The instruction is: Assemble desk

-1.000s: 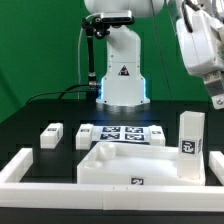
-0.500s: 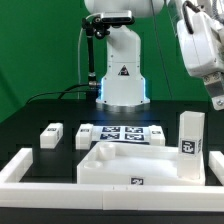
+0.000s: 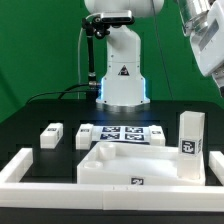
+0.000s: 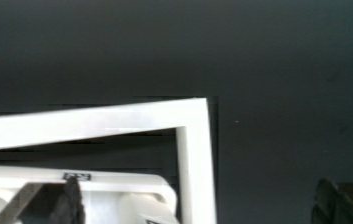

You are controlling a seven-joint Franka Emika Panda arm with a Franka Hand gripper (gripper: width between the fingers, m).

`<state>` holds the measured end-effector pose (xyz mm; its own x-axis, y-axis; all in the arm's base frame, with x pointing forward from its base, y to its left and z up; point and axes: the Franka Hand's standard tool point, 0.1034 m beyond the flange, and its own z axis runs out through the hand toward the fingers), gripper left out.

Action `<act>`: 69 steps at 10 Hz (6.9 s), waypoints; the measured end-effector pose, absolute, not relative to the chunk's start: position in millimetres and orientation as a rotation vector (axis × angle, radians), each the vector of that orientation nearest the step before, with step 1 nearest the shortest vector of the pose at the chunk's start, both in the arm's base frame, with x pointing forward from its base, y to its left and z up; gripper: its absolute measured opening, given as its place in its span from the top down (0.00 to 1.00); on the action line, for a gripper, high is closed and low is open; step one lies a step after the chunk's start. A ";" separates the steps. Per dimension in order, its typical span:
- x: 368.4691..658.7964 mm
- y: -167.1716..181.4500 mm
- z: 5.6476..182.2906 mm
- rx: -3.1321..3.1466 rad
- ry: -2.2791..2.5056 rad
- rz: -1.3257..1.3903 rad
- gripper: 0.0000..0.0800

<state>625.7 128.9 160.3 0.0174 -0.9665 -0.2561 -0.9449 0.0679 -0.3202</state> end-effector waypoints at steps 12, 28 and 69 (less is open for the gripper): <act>552.4 132.7 103.0 -2.702 0.948 -0.301 0.19; 460.1 60.0 54.8 -2.985 -0.043 0.453 0.19; 500.2 -23.0 115.3 -2.844 0.253 0.829 0.64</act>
Offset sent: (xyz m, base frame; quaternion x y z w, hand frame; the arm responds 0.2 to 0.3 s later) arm 0.0000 0.0000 0.0000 0.0000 0.0000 -0.1938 0.9810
